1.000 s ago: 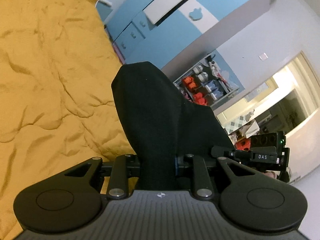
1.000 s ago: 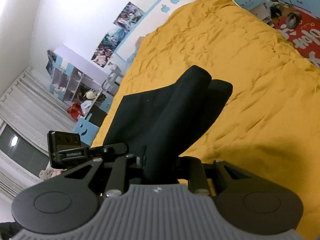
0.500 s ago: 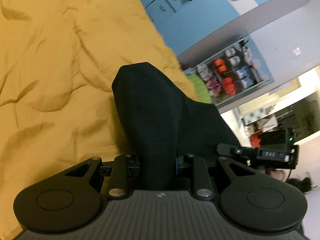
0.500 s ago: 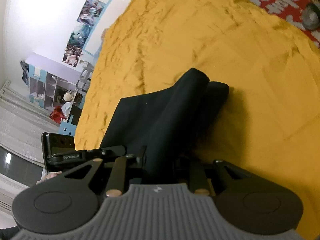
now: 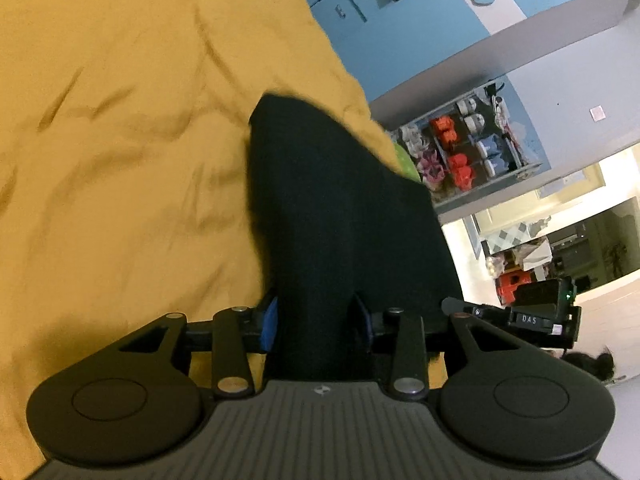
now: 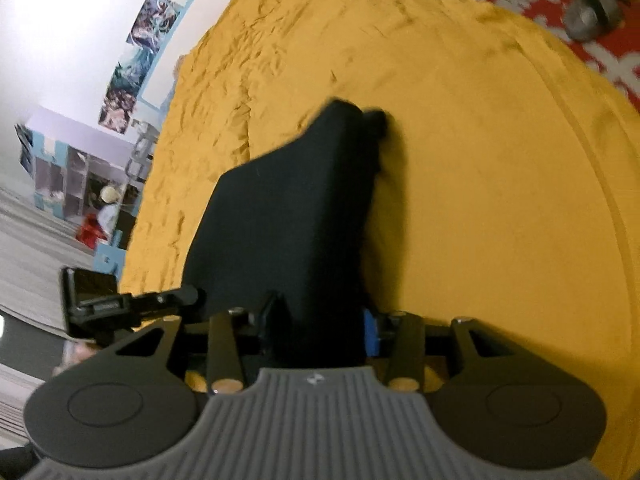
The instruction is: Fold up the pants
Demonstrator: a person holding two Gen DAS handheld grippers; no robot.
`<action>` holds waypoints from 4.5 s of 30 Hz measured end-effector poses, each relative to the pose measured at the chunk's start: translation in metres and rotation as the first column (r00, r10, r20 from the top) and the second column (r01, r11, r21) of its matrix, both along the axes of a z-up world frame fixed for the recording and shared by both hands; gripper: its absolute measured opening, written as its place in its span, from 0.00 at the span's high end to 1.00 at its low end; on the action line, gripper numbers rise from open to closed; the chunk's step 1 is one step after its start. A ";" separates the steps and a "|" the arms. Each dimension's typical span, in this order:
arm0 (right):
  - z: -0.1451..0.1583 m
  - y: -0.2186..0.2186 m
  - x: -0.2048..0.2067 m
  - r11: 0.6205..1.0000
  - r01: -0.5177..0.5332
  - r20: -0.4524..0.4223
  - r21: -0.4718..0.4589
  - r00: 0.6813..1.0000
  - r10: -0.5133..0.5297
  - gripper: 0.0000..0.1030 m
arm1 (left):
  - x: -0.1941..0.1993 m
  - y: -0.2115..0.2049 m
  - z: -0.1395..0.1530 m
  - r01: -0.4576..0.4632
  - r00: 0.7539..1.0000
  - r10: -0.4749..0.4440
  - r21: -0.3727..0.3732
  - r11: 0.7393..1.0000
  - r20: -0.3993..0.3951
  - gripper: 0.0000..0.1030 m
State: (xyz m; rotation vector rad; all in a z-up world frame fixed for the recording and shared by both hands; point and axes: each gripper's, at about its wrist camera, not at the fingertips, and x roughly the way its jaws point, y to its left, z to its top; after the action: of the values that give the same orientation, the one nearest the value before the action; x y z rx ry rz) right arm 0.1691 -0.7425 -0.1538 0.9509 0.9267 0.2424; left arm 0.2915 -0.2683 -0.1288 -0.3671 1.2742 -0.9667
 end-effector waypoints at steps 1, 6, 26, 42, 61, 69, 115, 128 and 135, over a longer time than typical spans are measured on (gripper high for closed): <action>-0.004 0.000 -0.008 1.000 0.002 0.000 0.008 1.000 -0.002 0.67 | -0.005 0.002 -0.005 0.016 1.000 -0.016 -0.002 1.000 -0.017 0.58; -0.015 0.002 -0.038 0.999 0.042 -0.014 0.016 0.999 -0.042 0.78 | -0.020 0.007 -0.014 0.026 1.000 -0.026 0.016 1.000 0.015 0.53; 0.057 0.111 0.080 0.649 0.066 0.192 -0.758 0.973 0.125 0.64 | -0.001 -0.084 0.072 0.017 0.836 -0.092 0.141 0.990 0.541 0.40; 0.054 0.140 -0.005 0.631 0.165 0.221 -0.758 0.975 0.011 0.64 | -0.065 -0.045 0.057 -0.108 0.766 -0.086 0.260 0.960 0.638 0.31; 0.124 0.260 -0.106 0.588 0.314 0.170 -0.745 0.943 -0.287 0.20 | -0.145 0.006 0.105 -0.215 0.842 -0.042 0.406 0.888 0.538 0.13; 0.143 0.312 -0.112 0.550 0.323 0.133 -0.770 0.924 -0.358 0.20 | -0.173 0.028 0.127 -0.254 0.811 -0.043 0.418 0.872 0.584 0.02; 0.177 0.332 -0.148 0.497 0.336 0.100 -0.800 0.891 -0.442 0.20 | -0.217 0.030 0.146 -0.293 0.760 -0.055 0.417 0.860 0.647 0.00; 0.176 0.330 -0.148 0.493 0.334 0.095 -0.803 0.889 -0.448 0.20 | -0.219 0.028 0.146 -0.286 0.763 -0.061 0.421 0.861 0.643 0.00; 0.176 0.330 -0.148 0.491 0.334 0.096 -0.804 0.889 -0.448 0.20 | -0.219 0.028 0.146 -0.285 0.764 -0.061 0.420 0.861 0.643 0.00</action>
State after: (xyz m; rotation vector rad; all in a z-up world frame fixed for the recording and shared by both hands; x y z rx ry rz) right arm 0.0215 -0.4127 0.0224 0.2760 0.7728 -0.6313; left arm 0.0730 -0.2403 0.0171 0.2858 0.7986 -0.5364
